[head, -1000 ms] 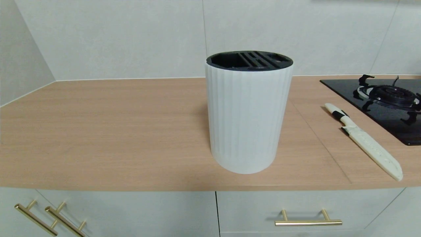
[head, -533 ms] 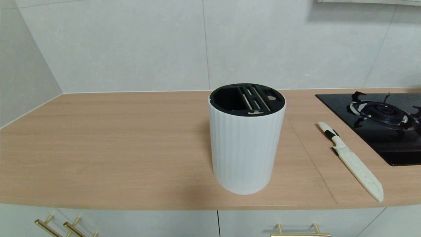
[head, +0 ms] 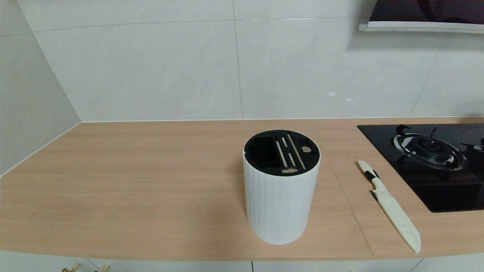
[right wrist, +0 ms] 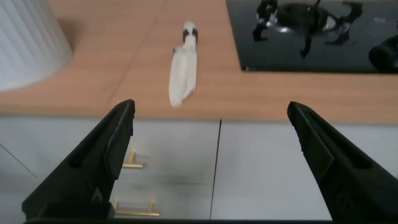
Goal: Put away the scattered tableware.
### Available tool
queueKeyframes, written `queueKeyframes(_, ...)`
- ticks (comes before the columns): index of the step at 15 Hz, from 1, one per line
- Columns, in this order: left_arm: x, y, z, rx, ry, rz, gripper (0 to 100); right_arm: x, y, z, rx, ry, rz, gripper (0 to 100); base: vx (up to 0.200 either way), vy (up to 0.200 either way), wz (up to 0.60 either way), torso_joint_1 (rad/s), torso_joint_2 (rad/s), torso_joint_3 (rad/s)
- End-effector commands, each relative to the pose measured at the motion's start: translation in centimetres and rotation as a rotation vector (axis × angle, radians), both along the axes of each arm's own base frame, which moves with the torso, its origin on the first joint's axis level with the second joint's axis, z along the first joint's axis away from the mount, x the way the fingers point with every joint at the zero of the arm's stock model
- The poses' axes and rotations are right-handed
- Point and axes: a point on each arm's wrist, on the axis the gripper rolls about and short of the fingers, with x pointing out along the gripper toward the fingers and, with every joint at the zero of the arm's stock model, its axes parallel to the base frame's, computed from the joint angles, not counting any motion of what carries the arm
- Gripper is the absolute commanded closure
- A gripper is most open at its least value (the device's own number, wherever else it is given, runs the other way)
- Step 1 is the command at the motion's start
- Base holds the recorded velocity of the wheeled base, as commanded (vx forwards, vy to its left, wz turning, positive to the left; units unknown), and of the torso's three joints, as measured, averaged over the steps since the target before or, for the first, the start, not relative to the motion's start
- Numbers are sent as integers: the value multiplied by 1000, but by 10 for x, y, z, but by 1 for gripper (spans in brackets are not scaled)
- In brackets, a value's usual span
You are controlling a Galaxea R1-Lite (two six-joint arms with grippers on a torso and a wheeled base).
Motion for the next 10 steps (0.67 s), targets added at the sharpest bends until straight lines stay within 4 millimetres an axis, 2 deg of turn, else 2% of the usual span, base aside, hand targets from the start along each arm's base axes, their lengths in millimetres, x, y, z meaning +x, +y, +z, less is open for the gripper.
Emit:
queueKeyframes(1,0,0,0,0,0,0,0,0,0,0,0,1,1,0,0,0,0,251,-540,-290)
queueKeyframes(10,0,0,0,0,0,0,0,0,0,0,0,1,1,0,0,0,0,263,-555,-295)
